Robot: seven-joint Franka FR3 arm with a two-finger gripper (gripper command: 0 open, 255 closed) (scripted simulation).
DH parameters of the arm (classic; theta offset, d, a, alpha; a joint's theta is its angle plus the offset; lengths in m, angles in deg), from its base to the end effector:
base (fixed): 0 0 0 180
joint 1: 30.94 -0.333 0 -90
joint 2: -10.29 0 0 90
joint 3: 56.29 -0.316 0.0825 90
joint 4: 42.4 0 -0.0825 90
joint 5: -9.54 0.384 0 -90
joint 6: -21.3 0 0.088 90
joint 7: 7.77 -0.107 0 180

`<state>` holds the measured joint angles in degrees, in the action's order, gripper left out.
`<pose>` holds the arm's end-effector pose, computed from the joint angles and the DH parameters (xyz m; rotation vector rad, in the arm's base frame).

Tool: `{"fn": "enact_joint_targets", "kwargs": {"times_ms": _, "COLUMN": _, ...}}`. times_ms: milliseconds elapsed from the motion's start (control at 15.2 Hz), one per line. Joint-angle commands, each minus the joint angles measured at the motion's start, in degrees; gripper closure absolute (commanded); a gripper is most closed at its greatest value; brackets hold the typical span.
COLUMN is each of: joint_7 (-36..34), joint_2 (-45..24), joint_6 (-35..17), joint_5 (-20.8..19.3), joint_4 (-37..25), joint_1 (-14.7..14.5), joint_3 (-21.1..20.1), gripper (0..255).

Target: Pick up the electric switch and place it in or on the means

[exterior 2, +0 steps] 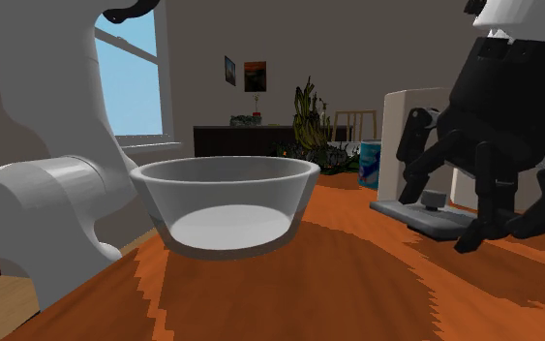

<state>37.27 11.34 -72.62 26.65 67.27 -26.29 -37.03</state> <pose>0.4930 -0.1871 0.4841 -2.7162 -0.4247 0.0576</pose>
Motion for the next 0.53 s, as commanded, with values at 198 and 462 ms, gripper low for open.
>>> {"fn": "enact_joint_targets", "kwargs": {"times_ms": 198, "joint_7": -1.1, "joint_2": 0.5, "joint_6": 3.5, "joint_5": -0.2, "joint_4": -3.2, "joint_1": 0.0, "joint_3": 0.0, "gripper": 255}}
{"fn": "enact_joint_targets", "kwargs": {"times_ms": 462, "joint_7": -1.9, "joint_2": 0.6, "joint_6": 6.4, "joint_5": -0.3, "joint_4": -6.1, "joint_1": 0.1, "joint_3": 0.1, "gripper": 255}}
